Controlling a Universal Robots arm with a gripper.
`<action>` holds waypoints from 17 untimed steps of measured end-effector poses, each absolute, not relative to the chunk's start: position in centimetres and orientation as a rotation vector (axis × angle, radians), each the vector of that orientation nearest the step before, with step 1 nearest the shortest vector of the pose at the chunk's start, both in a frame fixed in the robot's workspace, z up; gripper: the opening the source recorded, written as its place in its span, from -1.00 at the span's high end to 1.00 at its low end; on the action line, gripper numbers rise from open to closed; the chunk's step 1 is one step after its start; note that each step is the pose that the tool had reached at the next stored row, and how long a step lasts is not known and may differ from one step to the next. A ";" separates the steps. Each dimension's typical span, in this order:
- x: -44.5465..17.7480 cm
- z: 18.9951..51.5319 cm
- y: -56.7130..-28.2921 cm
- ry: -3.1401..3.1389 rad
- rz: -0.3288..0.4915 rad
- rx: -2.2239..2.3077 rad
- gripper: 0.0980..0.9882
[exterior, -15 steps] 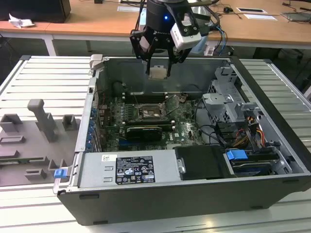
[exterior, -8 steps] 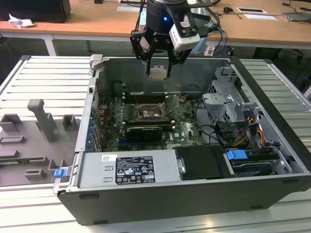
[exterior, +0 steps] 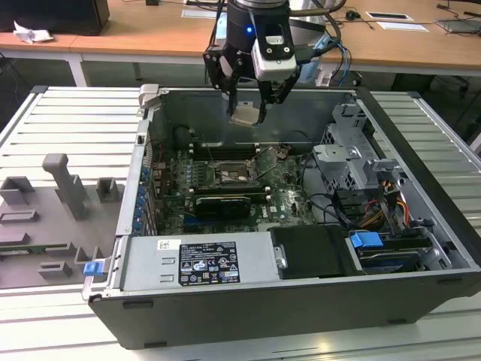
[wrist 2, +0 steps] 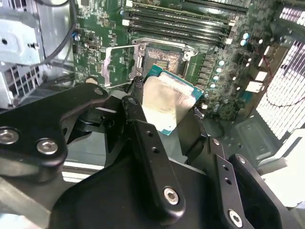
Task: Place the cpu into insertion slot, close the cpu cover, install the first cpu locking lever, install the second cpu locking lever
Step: 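Place the cpu into insertion slot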
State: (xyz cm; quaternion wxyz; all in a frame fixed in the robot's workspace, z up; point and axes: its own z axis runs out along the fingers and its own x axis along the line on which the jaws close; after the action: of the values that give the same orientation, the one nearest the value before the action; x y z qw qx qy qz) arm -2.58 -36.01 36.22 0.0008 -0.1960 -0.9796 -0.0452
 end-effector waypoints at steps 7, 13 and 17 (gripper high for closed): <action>-2.6 36.1 -36.0 -3.033 -0.142 -0.822 0.03; -2.6 36.0 -36.0 -3.002 -0.142 -0.944 0.03; -2.6 35.9 -36.0 -2.999 -0.141 -0.953 0.03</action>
State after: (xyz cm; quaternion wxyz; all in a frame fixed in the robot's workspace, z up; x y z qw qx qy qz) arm -2.58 -36.01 35.87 -0.0042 -0.3025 -0.9521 -0.0448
